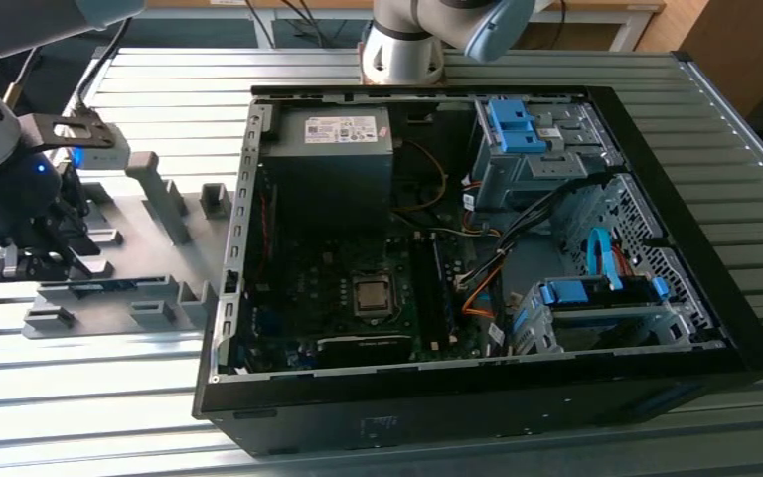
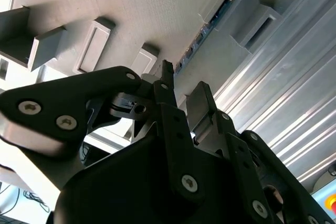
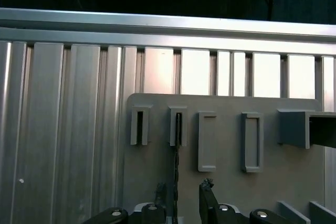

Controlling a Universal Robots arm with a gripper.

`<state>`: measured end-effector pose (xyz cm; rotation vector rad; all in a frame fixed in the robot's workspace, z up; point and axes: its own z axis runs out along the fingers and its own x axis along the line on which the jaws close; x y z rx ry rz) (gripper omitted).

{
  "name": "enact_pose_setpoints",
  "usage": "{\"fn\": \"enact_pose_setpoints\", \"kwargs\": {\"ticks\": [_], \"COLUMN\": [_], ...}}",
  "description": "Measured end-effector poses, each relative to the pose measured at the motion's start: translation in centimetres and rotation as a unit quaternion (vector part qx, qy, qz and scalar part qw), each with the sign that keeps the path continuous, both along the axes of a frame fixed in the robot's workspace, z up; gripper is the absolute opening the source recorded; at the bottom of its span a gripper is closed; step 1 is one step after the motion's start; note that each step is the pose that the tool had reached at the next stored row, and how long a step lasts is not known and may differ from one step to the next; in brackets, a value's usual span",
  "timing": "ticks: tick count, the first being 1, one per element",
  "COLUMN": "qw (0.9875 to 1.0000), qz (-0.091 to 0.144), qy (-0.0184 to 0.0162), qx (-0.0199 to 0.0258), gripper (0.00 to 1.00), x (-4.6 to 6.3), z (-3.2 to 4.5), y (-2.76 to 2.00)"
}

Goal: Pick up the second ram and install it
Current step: 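Pick up the second ram and move it above second insertion slot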

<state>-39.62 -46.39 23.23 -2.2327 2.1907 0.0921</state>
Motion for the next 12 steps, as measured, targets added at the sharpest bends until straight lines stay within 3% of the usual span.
{"fn": "enact_pose_setpoints", "kwargs": {"ticks": [12], "qw": [1.0], "qz": [0.003], "qy": [-0.0027], "qx": [0.0], "gripper": [0.38], "x": [0.0], "z": [-1.23], "y": [-0.12]}}
